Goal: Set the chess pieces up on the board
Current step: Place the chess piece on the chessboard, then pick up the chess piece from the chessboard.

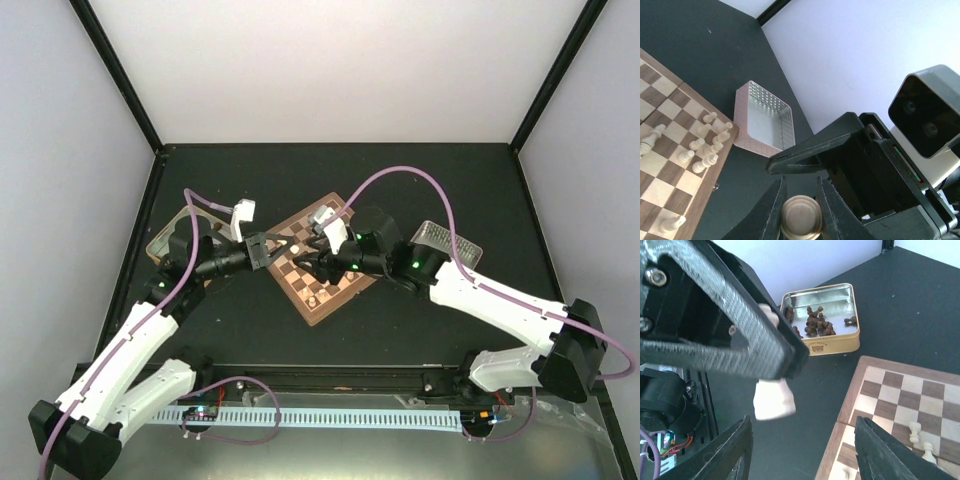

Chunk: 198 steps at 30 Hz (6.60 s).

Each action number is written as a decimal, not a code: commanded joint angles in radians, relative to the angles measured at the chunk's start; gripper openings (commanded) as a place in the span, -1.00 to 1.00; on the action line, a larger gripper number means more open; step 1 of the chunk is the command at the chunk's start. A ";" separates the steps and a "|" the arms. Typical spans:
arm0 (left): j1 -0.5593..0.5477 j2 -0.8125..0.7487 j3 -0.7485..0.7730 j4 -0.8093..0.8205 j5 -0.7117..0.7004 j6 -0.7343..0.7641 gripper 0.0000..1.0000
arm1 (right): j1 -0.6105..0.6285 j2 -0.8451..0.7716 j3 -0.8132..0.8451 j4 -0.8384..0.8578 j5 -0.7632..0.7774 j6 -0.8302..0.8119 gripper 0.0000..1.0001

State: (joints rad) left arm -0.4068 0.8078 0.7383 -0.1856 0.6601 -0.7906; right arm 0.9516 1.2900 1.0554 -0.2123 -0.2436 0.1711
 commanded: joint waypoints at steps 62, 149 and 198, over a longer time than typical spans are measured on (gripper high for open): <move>-0.175 0.209 0.166 -0.229 -0.339 0.335 -0.97 | -0.071 -0.164 -0.181 -0.138 0.652 0.237 0.23; -0.346 -0.147 -0.085 -0.233 -1.148 0.216 0.13 | -0.100 0.524 0.294 -0.341 0.314 0.167 0.08; -0.182 -0.161 -0.141 -0.251 -0.955 0.145 0.10 | -0.104 0.942 0.647 -0.442 0.377 0.124 -0.48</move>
State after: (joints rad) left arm -0.5949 0.6479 0.5991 -0.4282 -0.3088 -0.6331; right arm 0.8574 2.1899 1.6905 -0.6365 0.1284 0.2729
